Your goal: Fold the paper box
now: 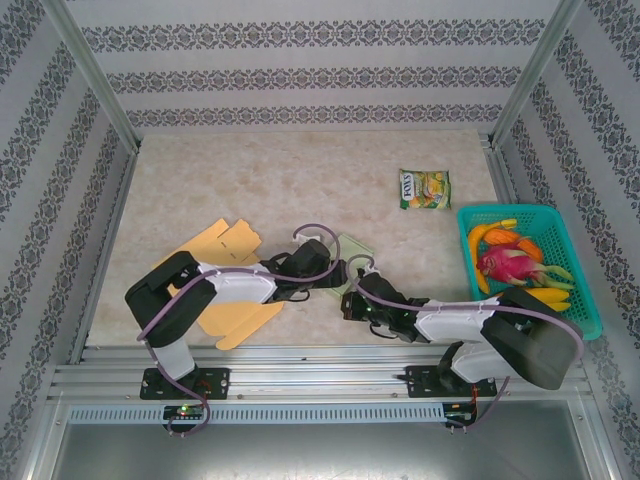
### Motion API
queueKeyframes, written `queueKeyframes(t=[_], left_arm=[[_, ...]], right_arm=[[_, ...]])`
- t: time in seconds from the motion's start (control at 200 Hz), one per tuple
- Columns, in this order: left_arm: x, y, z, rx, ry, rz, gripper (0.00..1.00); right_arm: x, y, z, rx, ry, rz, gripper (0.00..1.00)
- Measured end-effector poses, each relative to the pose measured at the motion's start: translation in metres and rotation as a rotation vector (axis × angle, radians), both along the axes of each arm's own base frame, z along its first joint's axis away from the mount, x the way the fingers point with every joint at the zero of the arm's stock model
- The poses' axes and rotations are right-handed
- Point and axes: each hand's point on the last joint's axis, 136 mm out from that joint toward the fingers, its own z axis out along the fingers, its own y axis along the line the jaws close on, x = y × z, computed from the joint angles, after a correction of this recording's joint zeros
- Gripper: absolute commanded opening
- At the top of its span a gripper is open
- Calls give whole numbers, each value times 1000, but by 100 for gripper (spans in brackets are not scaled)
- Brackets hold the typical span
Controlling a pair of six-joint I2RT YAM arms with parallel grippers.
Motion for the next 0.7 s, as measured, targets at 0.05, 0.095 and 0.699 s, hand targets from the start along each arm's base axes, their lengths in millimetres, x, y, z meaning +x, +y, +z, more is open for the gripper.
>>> queueKeyframes(t=[0.05, 0.095, 0.699], left_arm=[[3, 0, 2, 15, -2, 8, 91], [6, 1, 5, 26, -6, 16, 91], [21, 82, 40, 62, -39, 249, 91]], right_arm=[[1, 1, 0, -12, -20, -7, 0], [1, 2, 1, -17, -36, -12, 0], [34, -55, 69, -135, -320, -105, 68]])
